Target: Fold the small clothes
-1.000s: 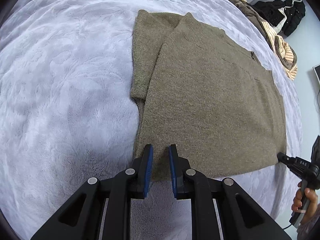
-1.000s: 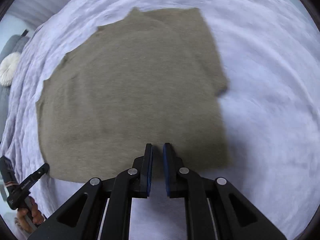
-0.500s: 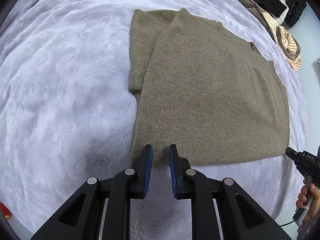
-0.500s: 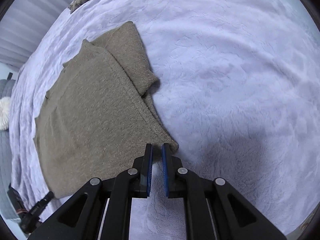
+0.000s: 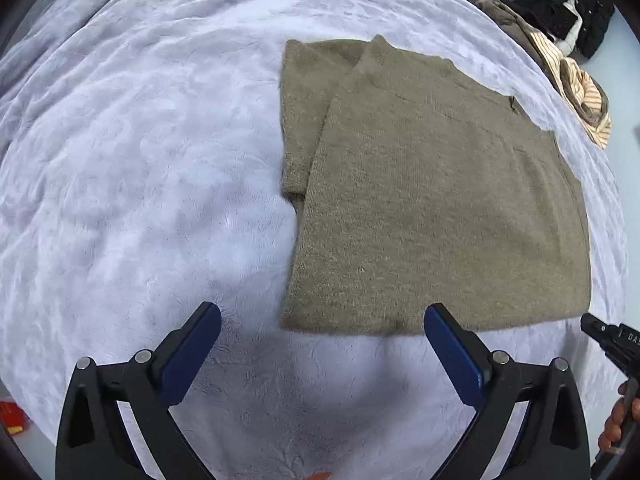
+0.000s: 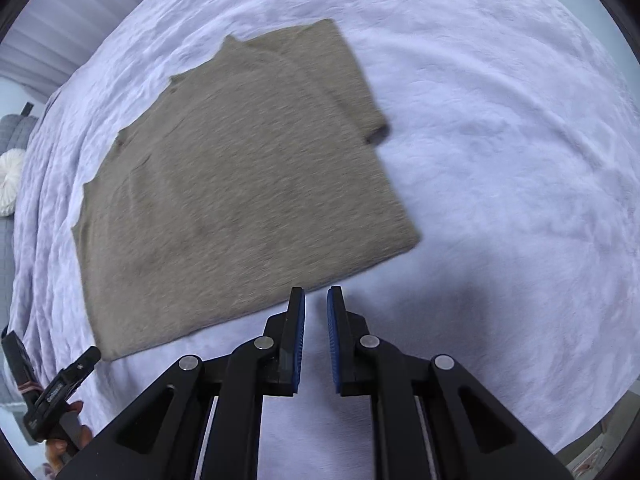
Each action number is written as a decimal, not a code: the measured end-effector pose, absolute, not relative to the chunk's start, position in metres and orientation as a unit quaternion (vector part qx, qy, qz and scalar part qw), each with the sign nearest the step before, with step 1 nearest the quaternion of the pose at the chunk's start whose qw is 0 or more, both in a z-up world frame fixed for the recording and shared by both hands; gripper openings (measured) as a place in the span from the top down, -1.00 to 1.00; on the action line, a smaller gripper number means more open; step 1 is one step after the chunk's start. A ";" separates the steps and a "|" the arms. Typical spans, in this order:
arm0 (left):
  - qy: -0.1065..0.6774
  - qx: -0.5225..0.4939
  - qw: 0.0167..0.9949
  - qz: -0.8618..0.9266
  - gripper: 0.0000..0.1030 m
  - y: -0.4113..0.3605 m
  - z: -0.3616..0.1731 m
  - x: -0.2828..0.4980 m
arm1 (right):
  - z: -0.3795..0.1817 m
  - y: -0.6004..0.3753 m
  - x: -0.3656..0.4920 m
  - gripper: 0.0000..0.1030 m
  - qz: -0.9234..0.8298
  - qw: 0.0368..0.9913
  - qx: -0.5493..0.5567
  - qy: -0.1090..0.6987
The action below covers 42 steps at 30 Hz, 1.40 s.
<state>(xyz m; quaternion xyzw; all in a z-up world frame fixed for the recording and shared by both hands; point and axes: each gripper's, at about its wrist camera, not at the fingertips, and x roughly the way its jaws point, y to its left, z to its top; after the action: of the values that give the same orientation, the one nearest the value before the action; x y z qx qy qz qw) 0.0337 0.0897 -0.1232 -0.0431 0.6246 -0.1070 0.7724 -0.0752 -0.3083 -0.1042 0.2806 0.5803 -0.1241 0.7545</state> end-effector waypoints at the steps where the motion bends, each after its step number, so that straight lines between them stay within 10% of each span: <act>1: 0.625 -0.044 0.773 -0.102 -0.97 0.093 -0.123 0.033 | -0.103 -0.304 -0.076 0.76 -0.117 0.756 0.279 0.580; 8: 0.637 -0.054 0.763 -0.090 -0.97 0.113 -0.131 0.032 | -0.104 -0.269 -0.069 0.16 -0.059 0.755 0.281 0.590; 42: 0.662 -0.093 0.735 -0.112 -0.97 0.141 -0.143 0.044 | -0.159 -0.172 -0.046 0.04 0.097 0.676 0.433 0.588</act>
<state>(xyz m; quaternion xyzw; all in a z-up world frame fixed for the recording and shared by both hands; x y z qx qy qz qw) 0.0443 0.1408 -0.1433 -0.0928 0.6620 -0.1122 0.7352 -0.0458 -0.1723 -0.1594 0.4335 0.5884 0.0974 0.6756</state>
